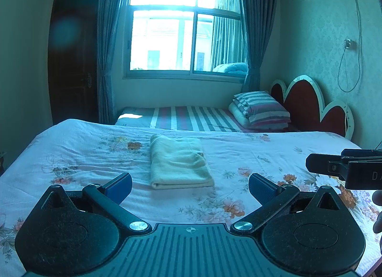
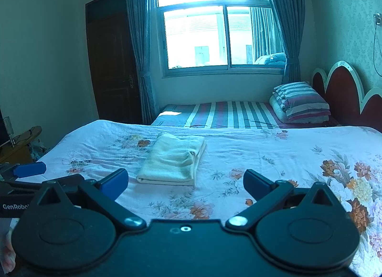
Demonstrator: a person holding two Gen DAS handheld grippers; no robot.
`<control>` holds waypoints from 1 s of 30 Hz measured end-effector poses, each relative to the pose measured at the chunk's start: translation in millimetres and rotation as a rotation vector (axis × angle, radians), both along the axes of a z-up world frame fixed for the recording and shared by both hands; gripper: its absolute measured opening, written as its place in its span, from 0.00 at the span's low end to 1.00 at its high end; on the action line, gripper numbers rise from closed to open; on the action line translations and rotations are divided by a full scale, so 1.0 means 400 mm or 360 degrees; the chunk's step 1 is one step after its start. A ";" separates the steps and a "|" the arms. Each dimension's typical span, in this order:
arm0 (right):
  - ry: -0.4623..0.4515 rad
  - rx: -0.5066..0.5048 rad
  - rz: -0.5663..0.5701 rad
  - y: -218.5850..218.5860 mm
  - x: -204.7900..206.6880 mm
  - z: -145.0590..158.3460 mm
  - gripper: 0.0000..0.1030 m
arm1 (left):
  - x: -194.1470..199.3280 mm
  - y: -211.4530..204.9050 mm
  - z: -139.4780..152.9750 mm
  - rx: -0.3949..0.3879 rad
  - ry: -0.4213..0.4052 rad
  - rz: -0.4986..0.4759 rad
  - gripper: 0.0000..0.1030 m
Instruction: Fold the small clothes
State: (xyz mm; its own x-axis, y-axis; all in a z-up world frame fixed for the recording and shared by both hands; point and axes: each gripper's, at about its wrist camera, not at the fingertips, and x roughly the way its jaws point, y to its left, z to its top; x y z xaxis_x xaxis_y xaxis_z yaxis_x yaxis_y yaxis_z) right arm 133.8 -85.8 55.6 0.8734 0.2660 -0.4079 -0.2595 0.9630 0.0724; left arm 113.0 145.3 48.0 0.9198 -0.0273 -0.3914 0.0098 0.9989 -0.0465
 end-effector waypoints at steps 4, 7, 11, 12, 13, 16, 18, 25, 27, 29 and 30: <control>0.0000 0.0000 0.0002 0.000 0.003 -0.001 1.00 | 0.002 -0.003 0.000 -0.0002 -0.0008 -0.0014 1.00; 0.0001 0.0001 0.0001 0.001 0.002 -0.001 1.00 | 0.003 -0.005 -0.002 0.0009 -0.0011 -0.0021 1.00; -0.0002 -0.0004 0.0001 0.001 0.004 0.000 1.00 | 0.006 -0.005 -0.003 0.0008 -0.0009 -0.0028 1.00; -0.0005 -0.0005 0.0002 0.001 0.005 0.002 1.00 | 0.007 -0.005 -0.003 0.0007 -0.0010 -0.0028 1.00; -0.0007 -0.0007 0.0002 0.001 0.005 0.002 1.00 | 0.008 -0.005 -0.004 0.0006 -0.0009 -0.0027 1.00; -0.0011 -0.0007 0.0002 0.000 0.006 0.004 1.00 | 0.010 -0.006 -0.004 0.0000 -0.0008 -0.0028 1.00; -0.0011 -0.0009 0.0001 0.000 0.006 0.004 1.00 | 0.011 -0.005 -0.004 0.0000 -0.0011 -0.0027 1.00; -0.0012 -0.0014 0.0003 0.000 0.008 0.005 1.00 | 0.007 0.001 -0.008 -0.0011 -0.0035 0.0013 1.00; -0.0015 -0.0012 0.0004 -0.001 0.010 0.006 1.00 | 0.009 0.004 -0.009 -0.0006 -0.0034 0.0006 1.00; -0.0015 -0.0013 0.0008 0.000 0.010 0.005 1.00 | 0.009 0.004 -0.006 -0.0001 -0.0039 0.0012 1.00; -0.0016 -0.0015 0.0010 0.005 0.008 0.001 1.00 | 0.008 0.005 -0.005 -0.0003 -0.0042 0.0014 1.00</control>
State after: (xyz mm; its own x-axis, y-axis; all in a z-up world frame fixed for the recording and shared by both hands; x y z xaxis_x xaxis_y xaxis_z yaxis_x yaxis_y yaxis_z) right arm 136.8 -84.0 55.9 0.8759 0.2678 -0.4014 -0.2663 0.9620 0.0607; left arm 116.1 147.2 45.9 0.9301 -0.0199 -0.3668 0.0025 0.9988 -0.0480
